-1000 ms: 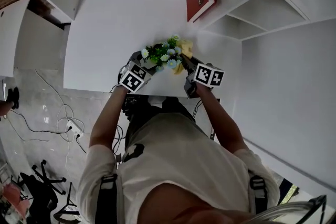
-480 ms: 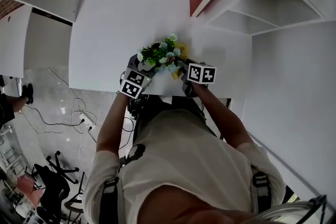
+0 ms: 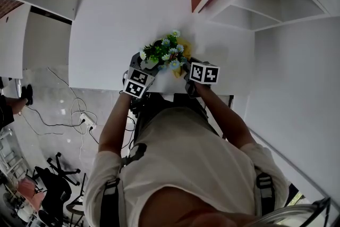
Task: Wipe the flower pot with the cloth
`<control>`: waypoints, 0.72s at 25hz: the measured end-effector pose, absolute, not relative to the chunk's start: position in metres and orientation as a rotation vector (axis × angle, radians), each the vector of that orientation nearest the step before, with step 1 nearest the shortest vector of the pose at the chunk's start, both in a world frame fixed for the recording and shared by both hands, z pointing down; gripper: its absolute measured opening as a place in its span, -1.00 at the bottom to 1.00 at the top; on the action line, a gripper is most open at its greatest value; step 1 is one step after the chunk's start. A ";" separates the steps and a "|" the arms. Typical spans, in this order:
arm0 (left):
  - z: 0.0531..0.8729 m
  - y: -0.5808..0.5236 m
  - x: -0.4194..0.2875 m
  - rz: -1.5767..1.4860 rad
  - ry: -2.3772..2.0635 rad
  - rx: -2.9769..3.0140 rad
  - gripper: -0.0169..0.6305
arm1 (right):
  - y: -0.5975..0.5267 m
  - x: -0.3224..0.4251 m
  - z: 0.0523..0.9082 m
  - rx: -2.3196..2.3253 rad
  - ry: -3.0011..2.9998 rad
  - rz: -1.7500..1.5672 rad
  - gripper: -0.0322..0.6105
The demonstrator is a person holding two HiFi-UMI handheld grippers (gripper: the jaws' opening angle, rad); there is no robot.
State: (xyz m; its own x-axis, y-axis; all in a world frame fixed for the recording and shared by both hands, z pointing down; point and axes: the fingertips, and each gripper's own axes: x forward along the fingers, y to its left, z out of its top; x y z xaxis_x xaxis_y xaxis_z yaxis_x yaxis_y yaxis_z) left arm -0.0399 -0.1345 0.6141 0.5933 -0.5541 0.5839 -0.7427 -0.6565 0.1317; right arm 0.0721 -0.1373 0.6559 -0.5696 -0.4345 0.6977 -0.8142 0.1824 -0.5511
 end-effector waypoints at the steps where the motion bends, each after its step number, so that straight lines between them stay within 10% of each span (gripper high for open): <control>1: 0.614 -0.135 -0.040 0.716 -1.053 2.461 -0.05 | -0.137 0.073 0.649 1.181 -2.093 1.367 -0.59; 18: 0.614 -0.119 -0.023 0.681 -1.086 2.415 -0.22 | -0.106 0.061 0.657 1.292 -2.025 1.553 -0.58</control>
